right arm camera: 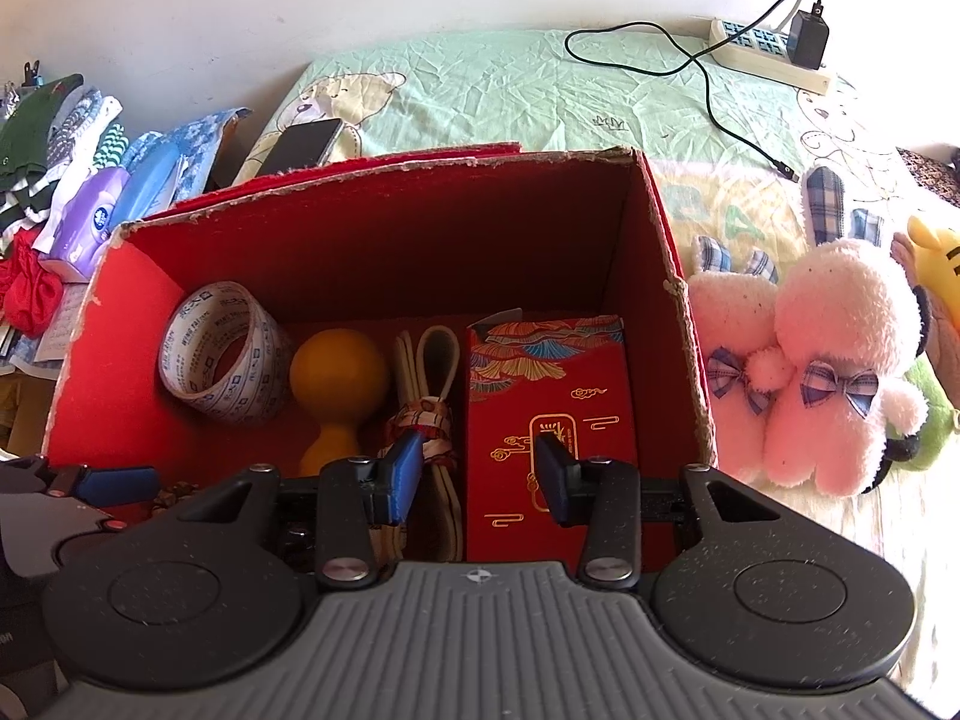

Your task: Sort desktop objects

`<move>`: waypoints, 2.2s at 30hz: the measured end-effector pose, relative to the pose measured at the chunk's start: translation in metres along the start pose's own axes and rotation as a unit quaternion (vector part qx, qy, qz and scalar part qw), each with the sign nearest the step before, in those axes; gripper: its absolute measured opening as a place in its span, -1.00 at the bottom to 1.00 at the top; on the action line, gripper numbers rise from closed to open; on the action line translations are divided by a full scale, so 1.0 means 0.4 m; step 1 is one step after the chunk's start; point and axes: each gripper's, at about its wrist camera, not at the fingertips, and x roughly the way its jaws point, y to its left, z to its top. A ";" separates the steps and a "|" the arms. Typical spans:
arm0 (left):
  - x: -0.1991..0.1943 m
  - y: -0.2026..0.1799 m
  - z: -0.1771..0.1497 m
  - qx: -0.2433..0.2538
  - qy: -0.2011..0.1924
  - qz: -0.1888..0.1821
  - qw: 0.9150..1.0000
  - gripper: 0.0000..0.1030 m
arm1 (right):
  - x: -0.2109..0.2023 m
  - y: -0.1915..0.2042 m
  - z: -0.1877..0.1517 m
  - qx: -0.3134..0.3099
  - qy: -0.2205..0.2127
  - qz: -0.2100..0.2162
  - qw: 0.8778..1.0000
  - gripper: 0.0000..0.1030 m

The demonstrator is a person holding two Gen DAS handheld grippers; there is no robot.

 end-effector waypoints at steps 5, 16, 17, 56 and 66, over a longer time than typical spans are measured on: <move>-0.010 0.007 -0.010 -0.007 0.010 -0.012 1.000 0.95 | -0.015 -0.001 -0.007 -0.001 -0.002 0.001 1.000 -0.15; -0.018 0.009 -0.013 -0.006 -0.005 -0.001 1.000 0.95 | -0.015 -0.001 -0.014 0.001 0.000 0.000 1.000 -0.15; -0.018 0.009 -0.009 -0.006 -0.007 -0.001 1.000 0.95 | -0.015 -0.002 -0.012 0.002 -0.002 -0.001 1.000 -0.15; 0.017 -0.013 0.035 0.013 -0.016 -0.015 1.000 0.96 | 0.007 -0.017 0.025 0.018 -0.015 -0.003 1.000 -0.14; 0.015 -0.005 0.032 0.005 -0.020 -0.021 1.000 0.96 | 0.010 -0.011 0.026 0.016 -0.013 -0.003 1.000 -0.14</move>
